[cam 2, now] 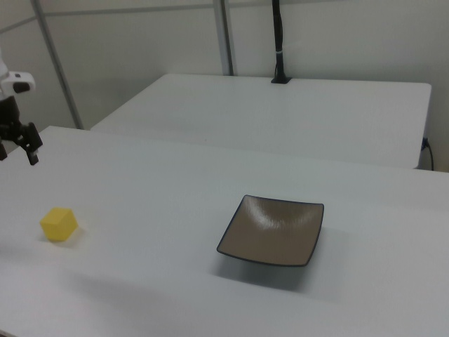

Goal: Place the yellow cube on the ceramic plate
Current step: 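Move the open gripper over the yellow cube and lower it, then close the gripper on the yellow cube and lift it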

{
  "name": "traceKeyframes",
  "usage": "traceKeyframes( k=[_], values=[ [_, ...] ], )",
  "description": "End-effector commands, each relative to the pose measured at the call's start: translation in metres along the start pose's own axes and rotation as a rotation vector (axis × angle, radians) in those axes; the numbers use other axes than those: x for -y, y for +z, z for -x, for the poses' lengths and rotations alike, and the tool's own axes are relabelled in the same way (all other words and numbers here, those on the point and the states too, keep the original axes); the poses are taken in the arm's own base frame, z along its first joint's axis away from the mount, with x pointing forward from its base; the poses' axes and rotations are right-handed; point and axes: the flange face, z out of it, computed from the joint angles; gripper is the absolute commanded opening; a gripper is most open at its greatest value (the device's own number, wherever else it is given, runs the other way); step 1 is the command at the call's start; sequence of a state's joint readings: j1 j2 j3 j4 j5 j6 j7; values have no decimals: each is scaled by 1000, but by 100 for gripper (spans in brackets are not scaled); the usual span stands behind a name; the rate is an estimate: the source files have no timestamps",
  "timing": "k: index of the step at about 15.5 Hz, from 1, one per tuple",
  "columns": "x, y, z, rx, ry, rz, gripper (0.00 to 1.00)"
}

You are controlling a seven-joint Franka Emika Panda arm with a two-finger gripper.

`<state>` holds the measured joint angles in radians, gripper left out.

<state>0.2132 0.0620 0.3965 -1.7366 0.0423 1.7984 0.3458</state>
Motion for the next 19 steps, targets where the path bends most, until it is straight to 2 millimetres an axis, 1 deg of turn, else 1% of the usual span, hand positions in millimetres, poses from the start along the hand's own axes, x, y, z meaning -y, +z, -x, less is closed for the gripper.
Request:
traceKeyframes(
  k=[1,3,5,6,8,10,11,13,15,16,17,18,19],
  values=[
    [10,40,-15,28,21,21,100],
    [9,59,-19,24,17,36,100],
    [9,74,-19,16,15,34,100],
    [7,88,-19,11,10,46,100],
    [7,105,-19,13,-3,61,100],
    [12,120,-22,10,11,72,100],
    [12,128,-24,-2,24,87,100],
    [11,141,-23,-28,42,95,98],
    [10,148,-22,-49,43,88,97],
    [10,152,-21,-55,34,97,97],
    [7,159,-19,-58,24,112,100],
    [5,167,-17,-73,13,115,100],
    [5,170,-18,-83,10,111,100]
  ],
)
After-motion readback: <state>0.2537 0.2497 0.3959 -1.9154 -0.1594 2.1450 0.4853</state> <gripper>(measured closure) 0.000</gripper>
